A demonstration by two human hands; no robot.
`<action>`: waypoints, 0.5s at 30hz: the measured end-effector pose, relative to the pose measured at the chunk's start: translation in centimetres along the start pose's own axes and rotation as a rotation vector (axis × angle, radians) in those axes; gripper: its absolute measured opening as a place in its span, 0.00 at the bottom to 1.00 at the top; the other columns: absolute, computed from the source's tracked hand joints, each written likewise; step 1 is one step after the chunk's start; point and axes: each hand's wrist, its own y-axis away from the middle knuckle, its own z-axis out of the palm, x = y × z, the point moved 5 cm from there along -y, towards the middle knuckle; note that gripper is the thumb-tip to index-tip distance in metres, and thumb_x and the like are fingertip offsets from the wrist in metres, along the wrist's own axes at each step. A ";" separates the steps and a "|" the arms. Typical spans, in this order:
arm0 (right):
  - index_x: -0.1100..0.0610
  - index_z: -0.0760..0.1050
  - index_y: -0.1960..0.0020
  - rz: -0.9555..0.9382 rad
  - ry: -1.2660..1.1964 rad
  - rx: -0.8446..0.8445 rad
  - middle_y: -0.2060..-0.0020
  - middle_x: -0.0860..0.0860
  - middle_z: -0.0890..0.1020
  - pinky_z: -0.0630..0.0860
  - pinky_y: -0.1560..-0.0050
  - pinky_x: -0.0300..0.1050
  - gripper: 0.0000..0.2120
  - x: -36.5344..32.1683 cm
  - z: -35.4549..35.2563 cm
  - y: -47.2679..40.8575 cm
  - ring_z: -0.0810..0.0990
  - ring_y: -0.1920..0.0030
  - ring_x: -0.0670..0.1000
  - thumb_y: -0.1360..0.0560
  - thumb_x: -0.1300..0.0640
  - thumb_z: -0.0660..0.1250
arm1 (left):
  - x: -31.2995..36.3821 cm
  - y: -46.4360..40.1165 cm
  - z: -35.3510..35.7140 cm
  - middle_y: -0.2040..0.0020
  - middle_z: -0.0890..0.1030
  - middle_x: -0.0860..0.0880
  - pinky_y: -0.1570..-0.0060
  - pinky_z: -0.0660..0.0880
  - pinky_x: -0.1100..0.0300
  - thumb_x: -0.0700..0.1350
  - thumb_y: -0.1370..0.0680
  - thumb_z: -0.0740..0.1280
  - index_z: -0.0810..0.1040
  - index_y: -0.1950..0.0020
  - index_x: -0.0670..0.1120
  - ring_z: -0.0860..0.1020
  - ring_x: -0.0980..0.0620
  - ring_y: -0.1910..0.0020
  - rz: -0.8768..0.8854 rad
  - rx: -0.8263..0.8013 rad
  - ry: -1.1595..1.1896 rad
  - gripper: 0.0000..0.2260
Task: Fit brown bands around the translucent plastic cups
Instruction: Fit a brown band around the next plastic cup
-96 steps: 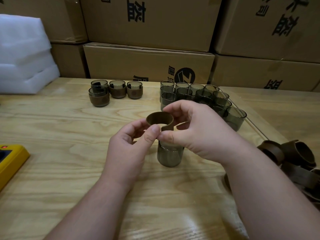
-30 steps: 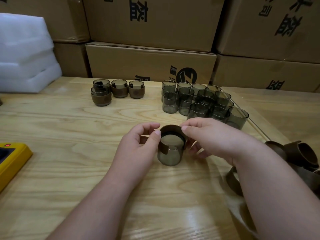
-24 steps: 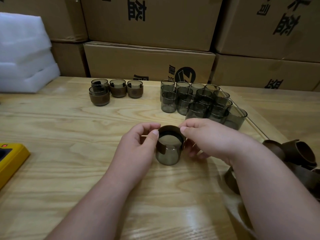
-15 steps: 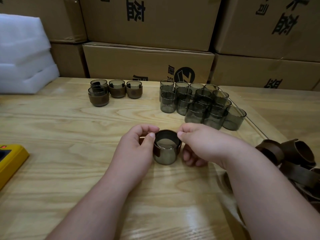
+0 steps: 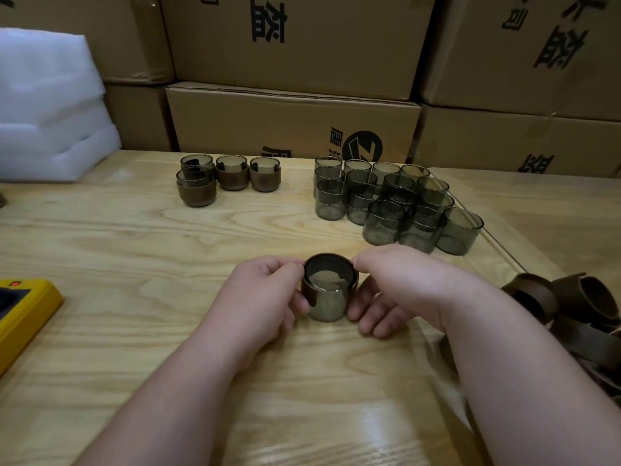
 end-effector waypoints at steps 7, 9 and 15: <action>0.61 0.73 0.44 0.034 -0.025 -0.054 0.65 0.61 0.86 0.81 0.69 0.46 0.18 0.5 0.4 -0.6 0.86 0.68 0.57 0.18 0.51 0.51 | 0.2 0.7 0.5 0.64 0.86 0.44 0.80 0.68 0.64 0.50 0.19 0.62 0.83 0.48 0.46 0.81 0.50 0.73 -0.125 -0.107 -0.021 0.12; 0.61 0.74 0.43 0.043 -0.028 -0.068 0.64 0.61 0.87 0.82 0.68 0.46 0.18 0.6 0.4 -0.7 0.87 0.67 0.57 0.18 0.51 0.51 | 0.4 1.0 0.6 0.64 0.86 0.43 0.79 0.70 0.64 0.50 0.19 0.62 0.82 0.49 0.45 0.82 0.49 0.72 -0.157 -0.106 -0.009 0.12; 0.61 0.74 0.37 0.052 -0.040 -0.090 0.62 0.61 0.87 0.83 0.66 0.46 0.20 0.9 0.3 -1.1 0.88 0.64 0.58 0.20 0.52 0.53 | 0.6 1.3 0.5 0.62 0.87 0.42 0.77 0.74 0.62 0.50 0.19 0.63 0.82 0.46 0.46 0.85 0.47 0.68 -0.213 -0.115 0.049 0.11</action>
